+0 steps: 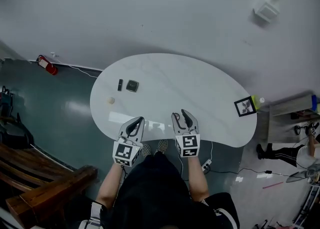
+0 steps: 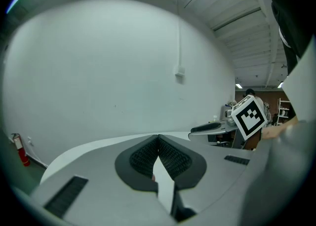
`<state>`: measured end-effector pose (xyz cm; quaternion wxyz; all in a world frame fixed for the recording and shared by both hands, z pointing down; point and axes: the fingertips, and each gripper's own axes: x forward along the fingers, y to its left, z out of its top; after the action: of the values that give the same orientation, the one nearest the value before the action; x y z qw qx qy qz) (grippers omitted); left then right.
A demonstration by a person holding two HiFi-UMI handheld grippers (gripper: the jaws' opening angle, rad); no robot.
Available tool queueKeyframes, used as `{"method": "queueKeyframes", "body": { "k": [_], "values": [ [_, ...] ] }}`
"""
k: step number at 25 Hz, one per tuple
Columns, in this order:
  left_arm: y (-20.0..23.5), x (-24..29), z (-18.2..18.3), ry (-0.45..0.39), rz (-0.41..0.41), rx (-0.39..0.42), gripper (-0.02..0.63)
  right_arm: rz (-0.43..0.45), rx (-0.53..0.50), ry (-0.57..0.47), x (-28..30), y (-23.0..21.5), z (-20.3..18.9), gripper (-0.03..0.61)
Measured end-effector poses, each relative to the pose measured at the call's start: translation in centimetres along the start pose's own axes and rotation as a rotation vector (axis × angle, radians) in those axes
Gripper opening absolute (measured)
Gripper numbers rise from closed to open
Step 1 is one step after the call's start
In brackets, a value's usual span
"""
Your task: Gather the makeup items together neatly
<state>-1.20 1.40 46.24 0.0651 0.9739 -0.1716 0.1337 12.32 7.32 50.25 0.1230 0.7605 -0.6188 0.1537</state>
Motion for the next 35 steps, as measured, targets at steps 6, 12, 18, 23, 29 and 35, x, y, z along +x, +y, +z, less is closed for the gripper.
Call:
{"method": "queueKeyframes", "body": {
  "k": [6,12,18,23,29,35],
  "values": [
    [0.4,-1.4,2.2,-0.049,0.012,0.02,0.017,-0.012,-0.017,-0.08,-1.7,1.3,3.3,0.125],
    [0.5,-3.0,3.8,-0.081,0.018,0.04,0.017,-0.011,-0.018,-0.125,-3.1,3.0,5.4,0.08],
    [1.1,-4.1,4.6,-0.1,0.035,0.049,0.017,-0.01,-0.036,-0.162,-3.5,4.4,6.9,0.049],
    [1.6,-4.7,4.7,-0.108,0.047,0.047,0.017,0.005,-0.043,-0.161,-3.5,5.2,7.1,0.035],
    [1.8,-4.9,4.6,-0.12,0.05,0.034,0.017,0.02,-0.044,-0.144,-3.2,5.7,6.8,0.035],
    [3.6,-6.4,4.0,-0.116,0.112,0.012,0.017,0.074,-0.061,-0.137,-2.6,8.1,6.8,0.035]
  ]
}}
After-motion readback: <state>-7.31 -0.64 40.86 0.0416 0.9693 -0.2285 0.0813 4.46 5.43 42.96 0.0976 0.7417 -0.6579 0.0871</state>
